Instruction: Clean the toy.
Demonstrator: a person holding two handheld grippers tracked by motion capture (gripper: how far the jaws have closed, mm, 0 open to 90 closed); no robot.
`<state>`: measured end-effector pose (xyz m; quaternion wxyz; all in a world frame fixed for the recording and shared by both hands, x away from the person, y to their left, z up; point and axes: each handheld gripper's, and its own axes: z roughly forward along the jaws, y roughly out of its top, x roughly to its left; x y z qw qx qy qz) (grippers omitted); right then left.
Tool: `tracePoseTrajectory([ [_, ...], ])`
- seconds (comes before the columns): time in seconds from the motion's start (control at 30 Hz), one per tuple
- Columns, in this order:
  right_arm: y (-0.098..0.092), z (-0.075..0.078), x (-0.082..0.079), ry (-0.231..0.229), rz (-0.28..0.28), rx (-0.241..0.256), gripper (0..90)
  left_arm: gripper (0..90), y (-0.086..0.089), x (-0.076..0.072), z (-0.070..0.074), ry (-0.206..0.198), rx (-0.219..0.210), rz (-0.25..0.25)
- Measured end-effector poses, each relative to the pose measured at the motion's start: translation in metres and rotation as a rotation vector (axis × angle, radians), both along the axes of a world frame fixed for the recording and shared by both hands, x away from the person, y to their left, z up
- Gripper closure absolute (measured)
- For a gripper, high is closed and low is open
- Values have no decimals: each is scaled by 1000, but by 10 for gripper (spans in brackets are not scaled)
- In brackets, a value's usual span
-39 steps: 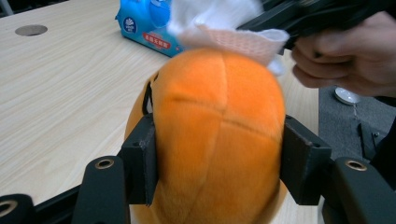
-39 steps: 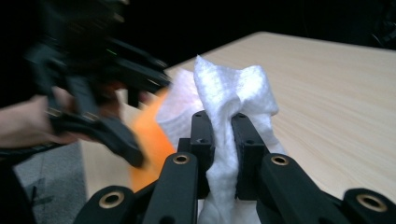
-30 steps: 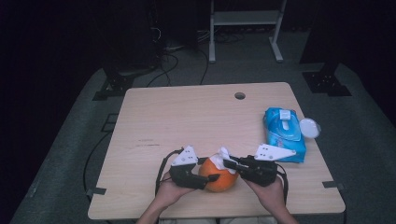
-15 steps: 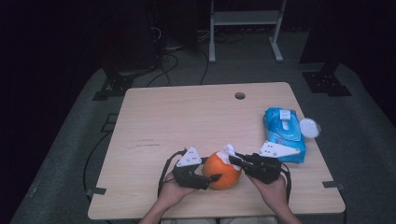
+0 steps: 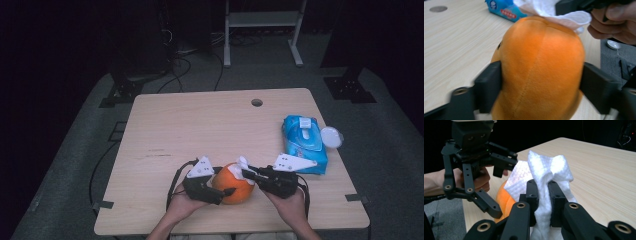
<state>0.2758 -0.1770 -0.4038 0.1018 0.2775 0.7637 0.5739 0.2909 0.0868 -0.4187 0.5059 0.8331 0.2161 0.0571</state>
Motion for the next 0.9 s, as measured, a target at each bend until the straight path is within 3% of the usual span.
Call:
tracePoseTrajectory([
  [0.17,-5,-3,5,8,-20,-1,803,81,-4,6,-4,74,9,1],
  [0.23,-6,-4,5,9,-23,-3,802,47,-6,7,-6,80,27,5],
  [0.43,-7,-2,5,7,-28,-1,802,297,-2,0,2,16,6,15],
  [0.53,-8,1,3,-17,-32,-21,802,339,0,-3,8,-3,-17,13],
  [0.63,-10,0,5,-1,-29,-1,802,351,2,-3,12,3,-27,2],
  [0.77,-6,1,2,1,-21,2,802,359,3,0,6,33,-17,14],
  [0.9,5,6,-8,-30,55,22,801,357,3,2,5,57,-26,40],
])
